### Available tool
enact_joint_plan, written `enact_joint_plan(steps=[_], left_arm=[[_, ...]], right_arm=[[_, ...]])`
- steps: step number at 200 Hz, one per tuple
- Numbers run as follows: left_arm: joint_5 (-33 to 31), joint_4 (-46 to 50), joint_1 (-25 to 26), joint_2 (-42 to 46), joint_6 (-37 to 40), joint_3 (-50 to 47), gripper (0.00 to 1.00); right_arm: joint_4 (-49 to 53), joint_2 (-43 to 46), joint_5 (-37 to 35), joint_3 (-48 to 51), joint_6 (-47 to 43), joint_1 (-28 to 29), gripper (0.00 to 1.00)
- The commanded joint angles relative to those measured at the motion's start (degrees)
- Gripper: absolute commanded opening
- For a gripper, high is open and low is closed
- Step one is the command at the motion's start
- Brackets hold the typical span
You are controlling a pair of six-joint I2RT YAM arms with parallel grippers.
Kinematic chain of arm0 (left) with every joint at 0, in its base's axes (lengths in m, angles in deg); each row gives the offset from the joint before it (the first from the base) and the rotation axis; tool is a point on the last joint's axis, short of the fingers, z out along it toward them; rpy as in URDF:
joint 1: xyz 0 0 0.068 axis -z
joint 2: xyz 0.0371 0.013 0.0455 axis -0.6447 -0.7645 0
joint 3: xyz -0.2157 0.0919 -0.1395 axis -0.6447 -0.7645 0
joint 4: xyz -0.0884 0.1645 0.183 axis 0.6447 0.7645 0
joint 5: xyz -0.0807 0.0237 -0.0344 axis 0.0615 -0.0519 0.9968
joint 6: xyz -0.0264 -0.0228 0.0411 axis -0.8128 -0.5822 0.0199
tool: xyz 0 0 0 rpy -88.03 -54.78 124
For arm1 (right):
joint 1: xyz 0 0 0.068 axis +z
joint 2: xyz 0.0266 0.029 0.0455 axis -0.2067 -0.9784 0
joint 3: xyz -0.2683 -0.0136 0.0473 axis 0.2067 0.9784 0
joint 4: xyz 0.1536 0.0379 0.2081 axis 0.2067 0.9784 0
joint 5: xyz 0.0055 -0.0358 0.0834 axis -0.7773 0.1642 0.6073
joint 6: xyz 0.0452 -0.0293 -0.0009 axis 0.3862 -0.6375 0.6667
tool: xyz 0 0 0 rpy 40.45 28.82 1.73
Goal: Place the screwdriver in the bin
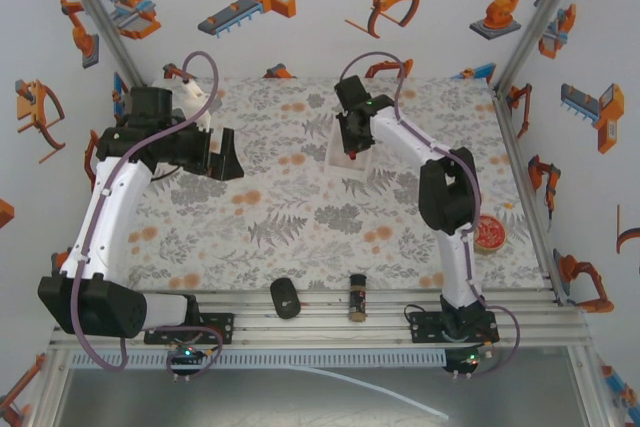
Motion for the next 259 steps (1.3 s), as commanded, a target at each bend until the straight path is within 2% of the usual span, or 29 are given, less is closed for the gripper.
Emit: enact_joint_plan(steps=[1, 148, 259], left_arm=[[1.1, 1.3, 0.3, 0.6, 1.4, -0.9, 0.97], [0.2, 0.8, 0.4, 1.6, 1.3, -1.7, 0.97], [0.2, 0.3, 0.4, 1.9, 1.2, -2.2, 0.97]], right_arm=[[-0.6, -1.4, 0.2, -2.4, 1.2, -0.4, 0.18], [-0.7, -8.6, 2.4, -5.6, 3.5, -0.9, 0.21], [-0.3, -9.4, 3.3, -5.0, 3.9, -0.9, 0.32]])
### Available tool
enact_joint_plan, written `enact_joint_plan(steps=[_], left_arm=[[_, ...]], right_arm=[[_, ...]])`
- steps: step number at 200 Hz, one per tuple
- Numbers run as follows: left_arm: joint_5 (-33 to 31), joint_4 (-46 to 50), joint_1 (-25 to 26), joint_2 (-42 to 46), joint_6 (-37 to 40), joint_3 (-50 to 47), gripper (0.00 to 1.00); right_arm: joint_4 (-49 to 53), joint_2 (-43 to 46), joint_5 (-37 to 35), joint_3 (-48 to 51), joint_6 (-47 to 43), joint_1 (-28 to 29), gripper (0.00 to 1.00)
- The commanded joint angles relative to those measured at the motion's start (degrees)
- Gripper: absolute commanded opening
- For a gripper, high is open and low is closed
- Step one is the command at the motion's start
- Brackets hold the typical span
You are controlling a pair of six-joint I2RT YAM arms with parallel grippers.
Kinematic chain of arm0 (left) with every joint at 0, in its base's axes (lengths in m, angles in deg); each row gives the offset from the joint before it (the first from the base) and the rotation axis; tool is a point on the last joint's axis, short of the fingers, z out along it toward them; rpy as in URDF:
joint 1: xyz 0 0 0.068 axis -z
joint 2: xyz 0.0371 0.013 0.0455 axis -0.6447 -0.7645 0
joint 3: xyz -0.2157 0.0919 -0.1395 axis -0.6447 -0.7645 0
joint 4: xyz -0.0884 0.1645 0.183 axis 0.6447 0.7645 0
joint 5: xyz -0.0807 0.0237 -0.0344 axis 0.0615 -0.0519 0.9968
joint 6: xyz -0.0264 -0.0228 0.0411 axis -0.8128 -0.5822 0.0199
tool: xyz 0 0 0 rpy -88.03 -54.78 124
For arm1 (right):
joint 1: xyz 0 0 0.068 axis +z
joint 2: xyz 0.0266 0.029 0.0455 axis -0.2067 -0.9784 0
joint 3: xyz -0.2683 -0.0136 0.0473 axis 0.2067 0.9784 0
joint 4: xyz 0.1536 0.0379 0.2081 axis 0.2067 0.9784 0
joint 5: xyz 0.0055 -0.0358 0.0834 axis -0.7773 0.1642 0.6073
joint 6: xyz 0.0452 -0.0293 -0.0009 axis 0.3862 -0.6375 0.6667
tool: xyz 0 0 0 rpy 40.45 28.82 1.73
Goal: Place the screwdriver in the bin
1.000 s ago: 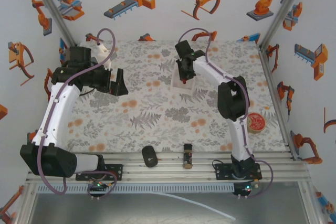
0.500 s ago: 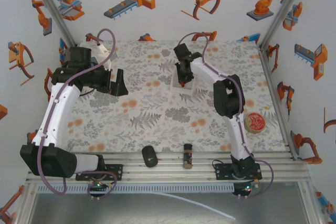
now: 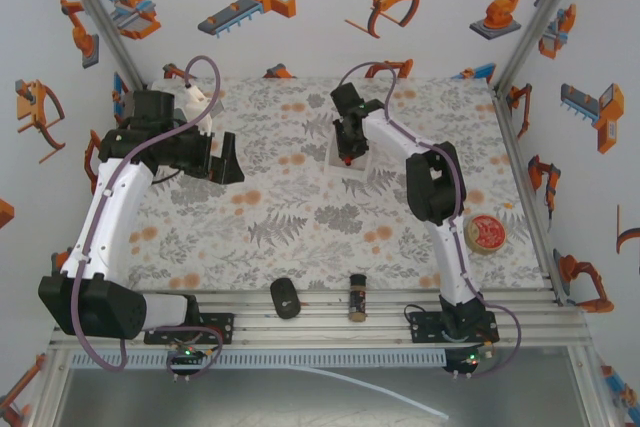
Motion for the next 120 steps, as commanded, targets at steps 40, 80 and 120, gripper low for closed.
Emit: enact_joint_plan(steps=[40, 80, 120], left_arm=[[0.1, 0.1, 0.3, 1.3, 1.1, -0.8, 0.97], [0.0, 0.1, 0.4, 1.1, 1.1, -0.6, 0.97], [0.0, 0.1, 0.4, 0.8, 1.0, -0.1, 0.97]], right_arm=[[0.3, -1.4, 1.2, -1.4, 1.5, -0.3, 0.34], [0.9, -0.7, 0.4, -2.0, 1.1, -0.3, 0.35], [3.2, 0.5, -2.4, -4.2, -0.4, -0.2, 0.36]])
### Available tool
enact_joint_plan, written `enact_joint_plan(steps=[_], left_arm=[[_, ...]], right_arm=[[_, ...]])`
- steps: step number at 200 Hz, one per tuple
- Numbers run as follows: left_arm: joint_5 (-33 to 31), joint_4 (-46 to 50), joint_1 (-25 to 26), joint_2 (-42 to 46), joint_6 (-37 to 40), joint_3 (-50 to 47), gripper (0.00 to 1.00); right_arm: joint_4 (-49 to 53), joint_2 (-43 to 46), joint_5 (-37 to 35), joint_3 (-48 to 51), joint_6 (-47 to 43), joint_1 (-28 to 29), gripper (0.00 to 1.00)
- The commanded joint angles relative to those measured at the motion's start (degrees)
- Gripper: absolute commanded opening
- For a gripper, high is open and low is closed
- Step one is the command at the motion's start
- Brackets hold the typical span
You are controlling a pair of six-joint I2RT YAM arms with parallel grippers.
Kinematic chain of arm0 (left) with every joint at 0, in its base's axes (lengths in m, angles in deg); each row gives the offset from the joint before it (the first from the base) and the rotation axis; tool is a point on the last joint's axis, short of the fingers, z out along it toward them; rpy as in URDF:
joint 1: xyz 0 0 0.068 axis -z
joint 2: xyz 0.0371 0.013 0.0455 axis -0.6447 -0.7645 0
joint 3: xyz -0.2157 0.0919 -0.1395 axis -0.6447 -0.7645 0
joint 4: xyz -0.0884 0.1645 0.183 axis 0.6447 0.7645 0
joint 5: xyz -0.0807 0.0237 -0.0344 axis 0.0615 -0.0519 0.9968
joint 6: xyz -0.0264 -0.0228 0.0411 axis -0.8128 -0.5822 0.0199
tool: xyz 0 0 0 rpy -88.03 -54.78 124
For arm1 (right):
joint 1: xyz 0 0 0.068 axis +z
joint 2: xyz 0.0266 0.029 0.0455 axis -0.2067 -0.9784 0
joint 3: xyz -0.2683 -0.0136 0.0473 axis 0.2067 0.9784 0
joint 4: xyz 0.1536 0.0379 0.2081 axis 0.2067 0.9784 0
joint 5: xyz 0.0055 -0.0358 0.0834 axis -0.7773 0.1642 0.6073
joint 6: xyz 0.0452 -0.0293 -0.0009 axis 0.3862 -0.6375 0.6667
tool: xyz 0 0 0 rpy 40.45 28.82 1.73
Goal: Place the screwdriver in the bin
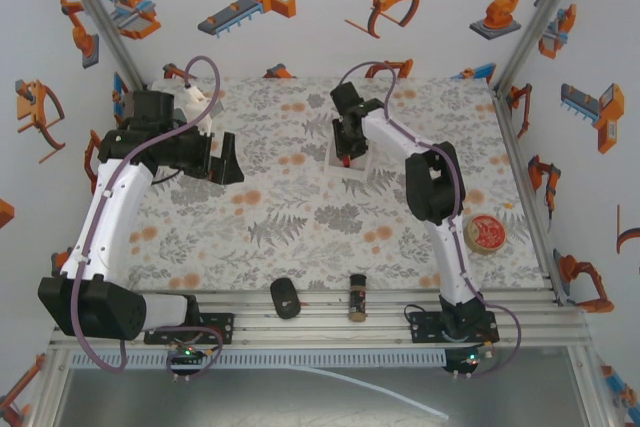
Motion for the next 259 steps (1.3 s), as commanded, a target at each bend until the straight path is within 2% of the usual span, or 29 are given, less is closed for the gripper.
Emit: enact_joint_plan(steps=[1, 82, 114, 126, 140, 148, 158, 161, 197, 231, 259], left_arm=[[0.2, 0.1, 0.4, 0.6, 1.0, 0.1, 0.97], [-1.2, -0.3, 0.4, 0.6, 2.1, -0.6, 0.97], [-3.7, -0.6, 0.4, -0.1, 2.2, -0.5, 0.97], [-4.9, -1.0, 0.4, -0.3, 2.2, -0.8, 0.97], [-6.4, -1.5, 0.4, -0.4, 2.1, -1.1, 0.97], [-7.3, -2.3, 0.4, -0.4, 1.5, -1.4, 0.97], [-8.4, -3.2, 0.5, -0.1, 0.9, -2.0, 0.97], [-8.8, -3.6, 0.4, -0.1, 0.7, -2.2, 0.97], [-12.6, -9.9, 0.4, 1.5, -2.8, -6.1, 0.97], [-15.1, -16.7, 0.4, 2.7, -5.8, -10.5, 0.97], [-17.9, -24.3, 0.4, 4.1, -7.4, -15.6, 0.97]], right_arm=[[2.3, 1.1, -2.6, -2.9, -0.8, -0.2, 0.36], [3.5, 9.5, -5.4, -2.7, -2.1, -0.2, 0.38], [-3.3, 17.9, -6.0, 4.1, -3.0, -0.2, 0.45], [-6.6, 21.7, -6.8, 7.7, -3.2, -0.3, 0.52], [-10.5, 26.5, -7.0, 12.0, -3.8, -0.2, 0.66], [-13.1, 29.3, -7.7, 14.9, -4.0, -0.3, 0.77], [-16.6, 32.7, -8.7, 19.0, -4.4, -0.3, 0.97], [-17.5, 33.8, -9.1, 20.3, -4.7, -0.3, 0.99], [-26.9, 44.6, -12.0, 33.8, -7.1, -0.4, 0.99], [-42.3, 56.1, -17.0, 52.3, -9.1, -0.6, 0.99], [-46.5, 63.1, -20.6, 62.0, -10.9, -2.6, 0.99]])
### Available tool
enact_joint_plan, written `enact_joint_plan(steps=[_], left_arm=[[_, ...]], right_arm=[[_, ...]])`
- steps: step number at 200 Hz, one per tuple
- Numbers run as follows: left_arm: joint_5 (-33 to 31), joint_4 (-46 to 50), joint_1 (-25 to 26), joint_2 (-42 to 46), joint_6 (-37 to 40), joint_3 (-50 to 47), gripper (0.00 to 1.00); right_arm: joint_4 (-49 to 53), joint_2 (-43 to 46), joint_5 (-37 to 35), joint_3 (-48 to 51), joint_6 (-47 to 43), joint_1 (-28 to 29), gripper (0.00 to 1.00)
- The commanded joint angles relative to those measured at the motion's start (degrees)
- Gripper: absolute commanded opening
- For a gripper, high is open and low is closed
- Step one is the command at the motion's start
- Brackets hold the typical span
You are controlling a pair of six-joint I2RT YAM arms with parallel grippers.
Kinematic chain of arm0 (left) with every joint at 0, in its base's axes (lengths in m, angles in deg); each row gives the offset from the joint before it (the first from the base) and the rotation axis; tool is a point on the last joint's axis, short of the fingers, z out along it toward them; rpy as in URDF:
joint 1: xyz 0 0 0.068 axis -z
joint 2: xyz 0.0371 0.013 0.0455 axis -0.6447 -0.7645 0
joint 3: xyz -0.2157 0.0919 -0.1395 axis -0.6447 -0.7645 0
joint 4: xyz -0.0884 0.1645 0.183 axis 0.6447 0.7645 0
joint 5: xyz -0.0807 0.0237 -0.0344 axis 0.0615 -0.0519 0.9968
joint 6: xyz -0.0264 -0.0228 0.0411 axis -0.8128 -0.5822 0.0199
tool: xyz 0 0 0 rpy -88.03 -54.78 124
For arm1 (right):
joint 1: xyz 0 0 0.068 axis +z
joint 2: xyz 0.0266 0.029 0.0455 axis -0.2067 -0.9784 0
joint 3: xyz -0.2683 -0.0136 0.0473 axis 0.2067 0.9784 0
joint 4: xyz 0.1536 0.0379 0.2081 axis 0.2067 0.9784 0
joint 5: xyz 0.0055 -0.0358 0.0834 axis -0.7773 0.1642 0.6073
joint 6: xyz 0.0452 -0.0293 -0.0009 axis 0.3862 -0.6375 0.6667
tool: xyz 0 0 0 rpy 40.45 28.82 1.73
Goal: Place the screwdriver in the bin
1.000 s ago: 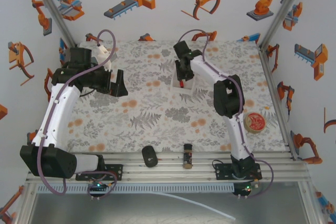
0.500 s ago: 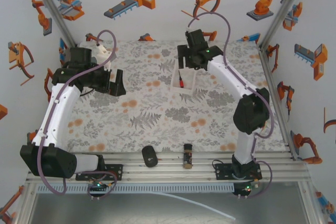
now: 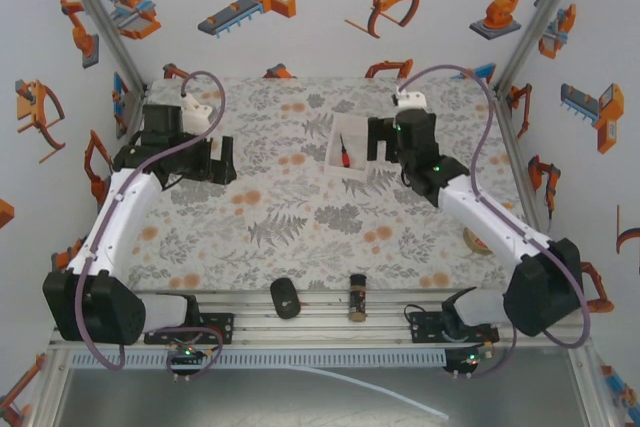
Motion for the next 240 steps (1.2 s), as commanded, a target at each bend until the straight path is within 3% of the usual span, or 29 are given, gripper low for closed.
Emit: enact_joint_plan(steps=[1, 43, 97, 153, 204, 240], left_arm=[[-3.6, -8.6, 0.4, 2.4, -3.1, -3.5, 0.97], [-12.3, -20.3, 0.0, 2.2, -4.1, -11.2, 0.97], [-13.2, -38.2, -2.3, 0.8, -5.1, -24.4, 0.97], [-9.1, -57.9, -12.1, 1.6, -11.5, -36.8, 0.97], [-11.5, -77.7, -14.2, -0.8, -13.3, -46.7, 0.97], [-9.7, -80.8, -14.4, -6.9, -14.5, -45.3, 0.97]], right_arm=[[-9.8, 5.5, -5.6, 6.0, -2.7, -2.0, 0.99], [-14.5, 12.8, -5.6, 18.4, -3.6, -8.7, 0.99], [-17.7, 16.3, -3.1, 28.4, -3.6, -20.9, 0.99], [-34.7, 8.6, -0.6, 35.9, -3.1, -27.3, 0.99], [-46.5, -2.0, -0.7, 37.2, -3.7, -28.4, 0.99], [-53.9, -7.7, 2.4, 38.3, -4.3, -28.6, 0.99]])
